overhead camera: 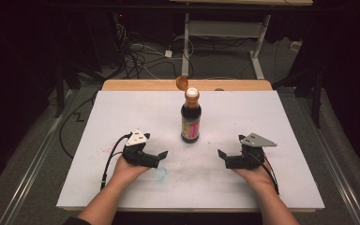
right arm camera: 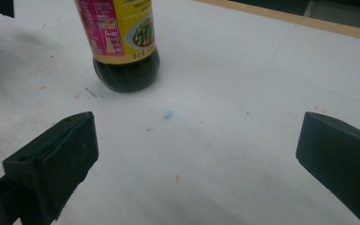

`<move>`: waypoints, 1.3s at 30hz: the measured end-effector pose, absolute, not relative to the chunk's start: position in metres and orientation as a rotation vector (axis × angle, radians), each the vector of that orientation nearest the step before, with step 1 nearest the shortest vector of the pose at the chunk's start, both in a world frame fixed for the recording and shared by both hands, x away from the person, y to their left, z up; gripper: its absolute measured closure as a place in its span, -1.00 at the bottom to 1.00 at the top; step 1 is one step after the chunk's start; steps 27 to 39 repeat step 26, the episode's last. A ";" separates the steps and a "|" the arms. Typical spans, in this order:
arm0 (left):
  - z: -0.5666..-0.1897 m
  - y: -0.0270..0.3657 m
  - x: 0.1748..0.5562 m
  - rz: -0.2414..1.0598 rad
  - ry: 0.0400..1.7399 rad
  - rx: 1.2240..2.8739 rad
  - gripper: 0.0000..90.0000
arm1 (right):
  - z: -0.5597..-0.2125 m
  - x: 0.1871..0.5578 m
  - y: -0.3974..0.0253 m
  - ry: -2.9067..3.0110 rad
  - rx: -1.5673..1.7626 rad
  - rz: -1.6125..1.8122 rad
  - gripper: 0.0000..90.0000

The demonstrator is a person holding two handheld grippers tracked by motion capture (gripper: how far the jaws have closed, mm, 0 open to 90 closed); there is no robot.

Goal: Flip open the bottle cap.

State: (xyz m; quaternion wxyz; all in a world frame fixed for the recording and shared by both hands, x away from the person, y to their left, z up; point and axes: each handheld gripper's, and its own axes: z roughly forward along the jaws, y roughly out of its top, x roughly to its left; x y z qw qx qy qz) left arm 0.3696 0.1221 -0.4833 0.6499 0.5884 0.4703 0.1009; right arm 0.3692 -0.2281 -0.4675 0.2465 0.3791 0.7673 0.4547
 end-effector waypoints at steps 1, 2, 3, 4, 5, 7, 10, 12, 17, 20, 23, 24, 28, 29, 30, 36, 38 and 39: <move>-0.483 0.126 0.366 0.234 1.066 1.331 -1.00 | -0.468 0.366 -0.230 2.087 1.032 1.242 -1.00; -0.483 0.130 0.363 0.233 1.066 1.328 -1.00 | -0.469 0.363 -0.233 2.081 1.034 1.240 -1.00; -0.483 0.133 0.359 0.237 1.066 1.327 -1.00 | -0.470 0.360 -0.235 2.076 1.036 1.237 -1.00; -0.483 0.136 0.355 0.247 1.061 1.327 -1.00 | -0.471 0.357 -0.237 2.070 1.040 1.236 -1.00; -0.484 0.139 0.351 0.251 1.059 1.323 -1.00 | -0.472 0.355 -0.239 2.063 1.041 1.239 -1.00; -0.486 0.145 0.343 0.245 1.062 1.326 -1.00 | -0.473 0.349 -0.244 2.050 1.048 1.247 -1.00; -0.491 0.152 0.329 0.248 1.065 1.339 -1.00 | -0.472 0.342 -0.252 2.032 1.052 1.257 -1.00; -0.494 0.157 0.321 0.247 1.065 1.324 -1.00 | -0.471 0.336 -0.257 2.018 1.059 1.261 -1.00; -0.494 0.164 0.310 0.258 1.050 1.286 -1.00 | -0.474 0.328 -0.263 1.999 1.071 1.259 -1.00; -0.494 0.165 0.308 0.280 1.040 1.269 -1.00 | -0.475 0.330 -0.264 1.996 1.069 1.252 -1.00; -0.493 0.165 0.309 0.273 1.051 1.262 -1.00 | -0.476 0.329 -0.265 1.993 1.068 1.268 -1.00; -0.493 0.165 0.309 0.273 1.053 1.260 -1.00 | -0.476 0.329 -0.265 1.993 1.063 1.272 -1.00; -0.493 0.165 0.309 0.276 1.051 1.260 -1.00 | -0.476 0.328 -0.266 1.996 1.060 1.273 -1.00; -0.493 0.165 0.309 0.276 1.051 1.260 -1.00 | -0.476 0.328 -0.266 1.996 1.060 1.273 -1.00; -0.493 0.165 0.309 0.276 1.051 1.260 -1.00 | -0.476 0.328 -0.266 1.996 1.060 1.273 -1.00; -0.493 0.165 0.309 0.276 1.051 1.260 -1.00 | -0.476 0.328 -0.266 1.996 1.060 1.273 -1.00; -0.493 0.165 0.309 0.276 1.051 1.260 -1.00 | -0.476 0.328 -0.266 1.996 1.060 1.273 -1.00; -0.493 0.165 0.309 0.276 1.051 1.260 -1.00 | -0.476 0.328 -0.266 1.996 1.060 1.273 -1.00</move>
